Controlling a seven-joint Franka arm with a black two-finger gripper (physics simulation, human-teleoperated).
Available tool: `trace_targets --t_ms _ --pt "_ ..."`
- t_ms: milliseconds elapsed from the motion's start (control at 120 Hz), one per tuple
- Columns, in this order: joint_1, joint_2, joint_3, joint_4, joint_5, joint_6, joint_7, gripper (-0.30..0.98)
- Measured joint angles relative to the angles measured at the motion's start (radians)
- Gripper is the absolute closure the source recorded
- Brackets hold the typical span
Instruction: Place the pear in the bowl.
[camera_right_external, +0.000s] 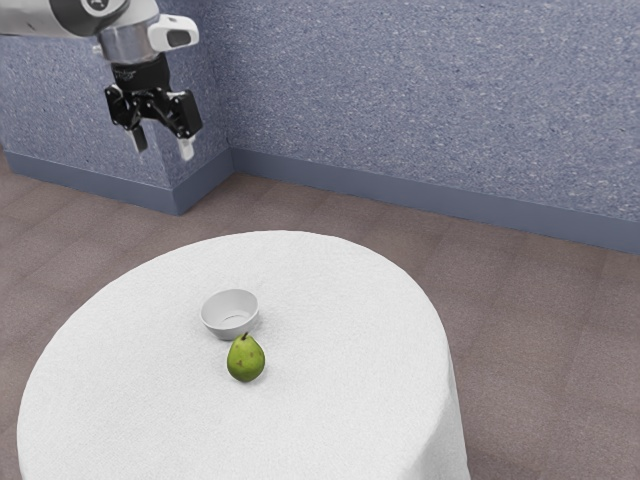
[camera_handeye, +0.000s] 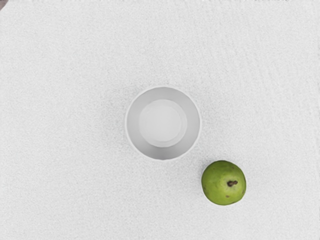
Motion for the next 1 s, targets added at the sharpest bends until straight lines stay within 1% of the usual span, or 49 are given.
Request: trace_targets --t_ms 383,417,517,625,675,867,1000 --pt "-0.017 0.0 -0.007 -0.019 -0.002 0.005 0.004 0.01" --pt "-0.022 -0.025 -0.006 -0.075 -0.004 0.017 0.004 0.01" --pt "-0.03 -0.083 -0.003 -0.321 -0.022 0.11 0.001 0.01" --pt "-0.053 -0.108 0.0 -0.493 -0.027 0.223 -0.015 0.01" --pt "-0.073 -0.109 -0.001 -0.545 -0.028 0.277 -0.022 0.01" --pt "-0.136 -0.08 -0.001 -0.658 -0.025 0.457 -0.042 0.01" --pt "-0.168 -0.103 -0.002 -0.803 -0.028 0.652 -0.053 0.01"
